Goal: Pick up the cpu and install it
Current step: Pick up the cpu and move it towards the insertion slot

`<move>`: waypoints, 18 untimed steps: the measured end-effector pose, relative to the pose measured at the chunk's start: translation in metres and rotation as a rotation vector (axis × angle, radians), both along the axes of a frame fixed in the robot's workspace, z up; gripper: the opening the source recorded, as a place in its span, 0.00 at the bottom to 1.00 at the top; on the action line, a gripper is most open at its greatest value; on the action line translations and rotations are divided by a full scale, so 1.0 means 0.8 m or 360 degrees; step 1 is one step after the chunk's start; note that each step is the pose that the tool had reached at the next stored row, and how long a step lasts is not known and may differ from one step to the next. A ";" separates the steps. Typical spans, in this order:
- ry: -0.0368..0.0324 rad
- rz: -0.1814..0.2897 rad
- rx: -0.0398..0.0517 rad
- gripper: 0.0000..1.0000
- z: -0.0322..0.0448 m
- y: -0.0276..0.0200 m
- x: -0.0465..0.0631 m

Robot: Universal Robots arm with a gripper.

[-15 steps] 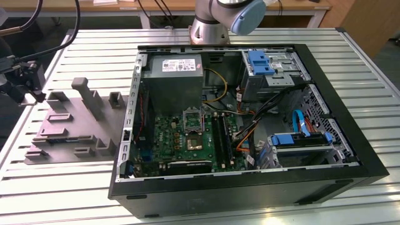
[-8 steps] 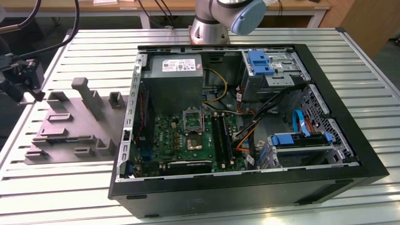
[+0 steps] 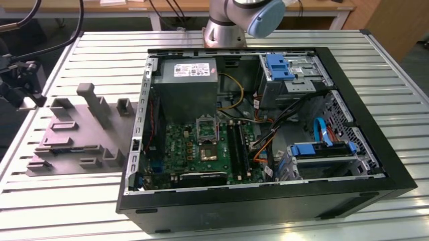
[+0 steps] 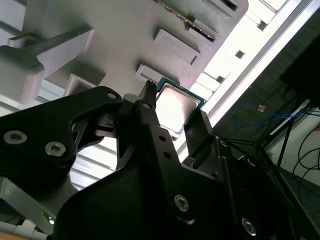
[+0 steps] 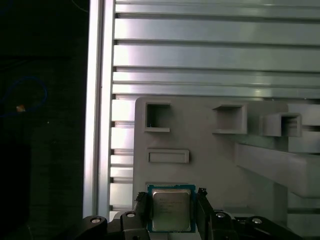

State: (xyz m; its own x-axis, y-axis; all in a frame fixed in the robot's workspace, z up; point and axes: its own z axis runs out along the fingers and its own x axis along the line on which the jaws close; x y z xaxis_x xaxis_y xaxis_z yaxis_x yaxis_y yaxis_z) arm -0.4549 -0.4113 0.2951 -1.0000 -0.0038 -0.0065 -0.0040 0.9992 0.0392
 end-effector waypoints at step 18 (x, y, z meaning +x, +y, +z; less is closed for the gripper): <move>0.0000 0.0000 0.0000 0.47 0.0126 0.0000 0.000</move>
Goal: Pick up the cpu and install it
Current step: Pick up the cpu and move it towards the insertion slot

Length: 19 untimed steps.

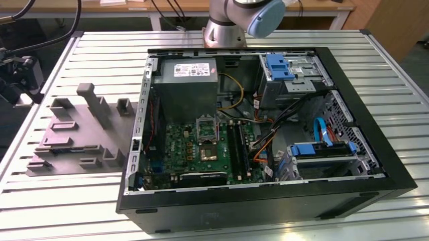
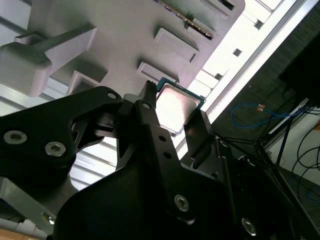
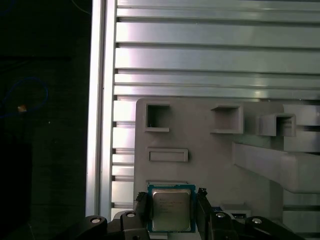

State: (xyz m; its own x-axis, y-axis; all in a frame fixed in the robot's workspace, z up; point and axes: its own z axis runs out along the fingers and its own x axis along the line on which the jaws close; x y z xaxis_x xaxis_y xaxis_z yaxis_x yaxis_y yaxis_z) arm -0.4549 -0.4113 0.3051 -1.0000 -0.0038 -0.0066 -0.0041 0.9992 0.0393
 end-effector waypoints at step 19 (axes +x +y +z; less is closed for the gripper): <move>0.0000 0.0000 0.0000 0.47 0.0240 0.0000 0.000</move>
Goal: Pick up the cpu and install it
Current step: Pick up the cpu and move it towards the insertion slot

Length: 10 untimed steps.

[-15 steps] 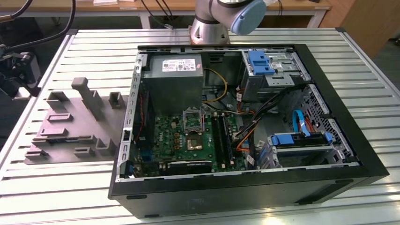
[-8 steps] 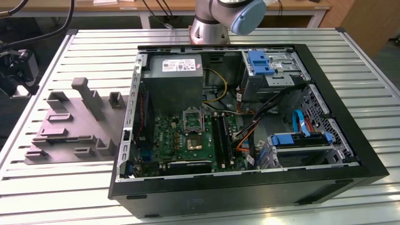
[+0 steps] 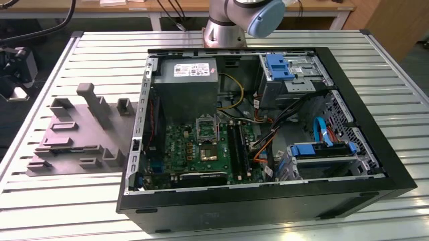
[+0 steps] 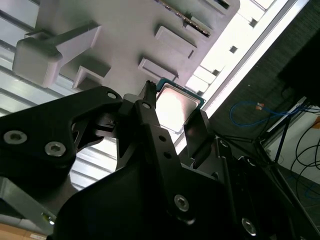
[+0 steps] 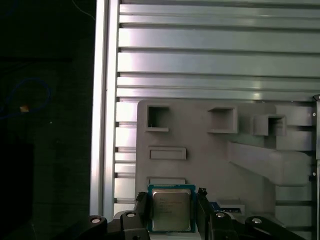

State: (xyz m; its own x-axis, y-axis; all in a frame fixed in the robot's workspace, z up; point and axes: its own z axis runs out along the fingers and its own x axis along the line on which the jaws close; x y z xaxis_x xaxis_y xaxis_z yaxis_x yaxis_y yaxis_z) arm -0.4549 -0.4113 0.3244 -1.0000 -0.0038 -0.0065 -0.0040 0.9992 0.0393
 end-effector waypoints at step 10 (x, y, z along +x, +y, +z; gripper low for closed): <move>0.0000 0.0000 0.0000 0.47 0.0221 0.0000 0.000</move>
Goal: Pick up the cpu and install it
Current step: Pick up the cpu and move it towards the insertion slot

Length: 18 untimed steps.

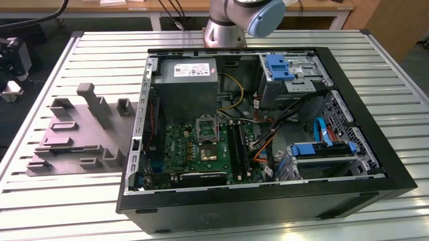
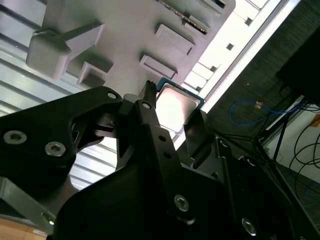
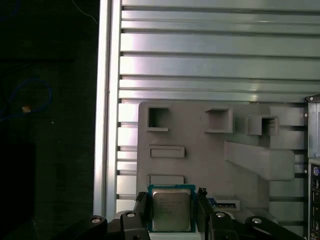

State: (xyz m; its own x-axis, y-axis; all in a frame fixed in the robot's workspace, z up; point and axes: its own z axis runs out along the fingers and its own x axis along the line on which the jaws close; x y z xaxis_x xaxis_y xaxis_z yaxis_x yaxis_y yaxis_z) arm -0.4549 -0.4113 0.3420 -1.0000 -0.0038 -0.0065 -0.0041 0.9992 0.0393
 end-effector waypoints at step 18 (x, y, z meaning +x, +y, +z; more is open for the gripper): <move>0.0000 -0.0004 0.0000 0.47 0.0394 0.0008 0.000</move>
